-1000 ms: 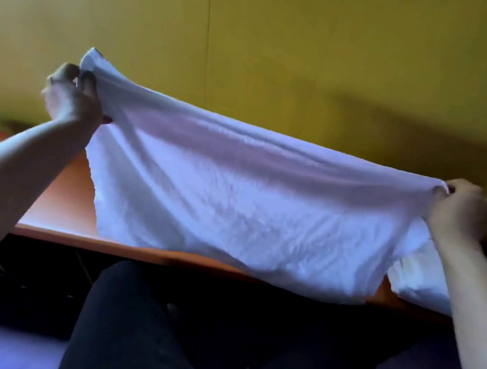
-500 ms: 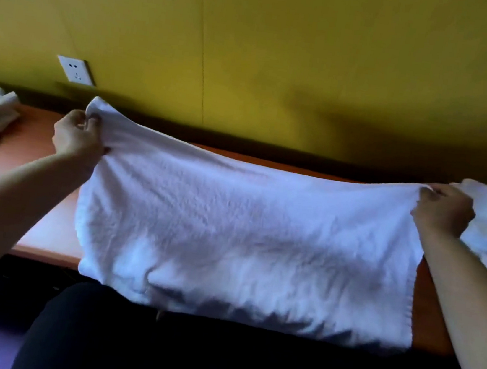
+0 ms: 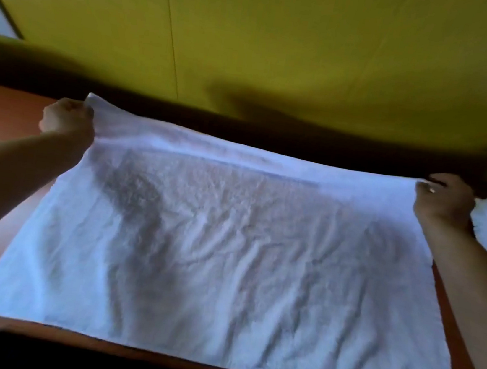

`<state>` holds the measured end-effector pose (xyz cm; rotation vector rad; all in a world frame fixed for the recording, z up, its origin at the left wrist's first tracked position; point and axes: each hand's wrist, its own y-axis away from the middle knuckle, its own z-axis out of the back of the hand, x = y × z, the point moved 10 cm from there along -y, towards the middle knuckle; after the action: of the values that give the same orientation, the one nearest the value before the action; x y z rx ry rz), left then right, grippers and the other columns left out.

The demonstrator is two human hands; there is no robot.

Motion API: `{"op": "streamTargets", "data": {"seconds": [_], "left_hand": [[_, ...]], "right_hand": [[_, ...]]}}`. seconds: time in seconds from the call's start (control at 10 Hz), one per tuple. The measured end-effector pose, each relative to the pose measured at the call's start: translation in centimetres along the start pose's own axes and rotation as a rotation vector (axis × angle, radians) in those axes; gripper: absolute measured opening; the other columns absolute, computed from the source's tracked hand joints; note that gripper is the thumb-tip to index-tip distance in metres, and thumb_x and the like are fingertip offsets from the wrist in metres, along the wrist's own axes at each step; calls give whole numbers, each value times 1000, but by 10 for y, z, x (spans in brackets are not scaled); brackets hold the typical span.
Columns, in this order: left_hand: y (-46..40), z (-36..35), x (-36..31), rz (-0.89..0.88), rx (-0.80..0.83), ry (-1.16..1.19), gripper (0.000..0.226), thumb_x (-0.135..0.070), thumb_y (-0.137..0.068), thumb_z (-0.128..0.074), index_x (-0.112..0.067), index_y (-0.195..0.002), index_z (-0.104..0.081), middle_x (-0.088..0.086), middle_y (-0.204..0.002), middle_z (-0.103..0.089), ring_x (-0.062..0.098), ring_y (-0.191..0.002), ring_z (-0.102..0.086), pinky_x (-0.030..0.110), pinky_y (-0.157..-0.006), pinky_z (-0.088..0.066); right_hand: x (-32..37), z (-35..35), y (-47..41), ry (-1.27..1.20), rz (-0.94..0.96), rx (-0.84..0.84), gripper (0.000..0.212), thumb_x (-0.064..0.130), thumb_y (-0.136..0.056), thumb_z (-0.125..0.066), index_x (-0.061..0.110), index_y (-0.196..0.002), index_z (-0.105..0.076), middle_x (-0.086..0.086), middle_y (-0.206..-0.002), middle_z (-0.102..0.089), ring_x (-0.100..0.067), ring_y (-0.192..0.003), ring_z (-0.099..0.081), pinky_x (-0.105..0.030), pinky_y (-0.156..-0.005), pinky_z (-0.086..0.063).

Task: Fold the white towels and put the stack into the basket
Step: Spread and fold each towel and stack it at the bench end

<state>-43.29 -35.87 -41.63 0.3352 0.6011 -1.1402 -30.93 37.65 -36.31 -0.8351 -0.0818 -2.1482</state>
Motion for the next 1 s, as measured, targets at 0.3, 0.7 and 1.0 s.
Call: {"op": "streamTargets", "data": {"seconds": [0.3,0.7,1.0], "left_hand": [[76,-31,-29,-152,63,-216,61,-24,-90,-70,-14,-145,-45,26,-141,-41,50,-124,-44,57,-107,-36],[207,-102,-122,-662,250,-375,56,-48,-92,-38,-23,-141,-51,11,-147,-48,39,-130,-47,54,-104,-37],[406,-185,-234,-1045,387,-221,52,-45,-94,-44,-20,-138,-57,14,-146,-52,39,-134,-47,48,-112,-33]], "right_hand": [[-9,-34,41,68,145,119,52,33,-82,-61,4,-125,-60,-24,-123,-61,-41,-116,-56,-36,-96,-40],[-30,-65,42,297,333,377,42,30,-99,-51,15,-138,-55,-16,-141,-55,-34,-130,-50,-41,-109,-38],[-49,-46,36,357,336,458,47,28,-97,-50,20,-144,-48,-18,-147,-46,-40,-133,-43,-45,-110,-36]]}}
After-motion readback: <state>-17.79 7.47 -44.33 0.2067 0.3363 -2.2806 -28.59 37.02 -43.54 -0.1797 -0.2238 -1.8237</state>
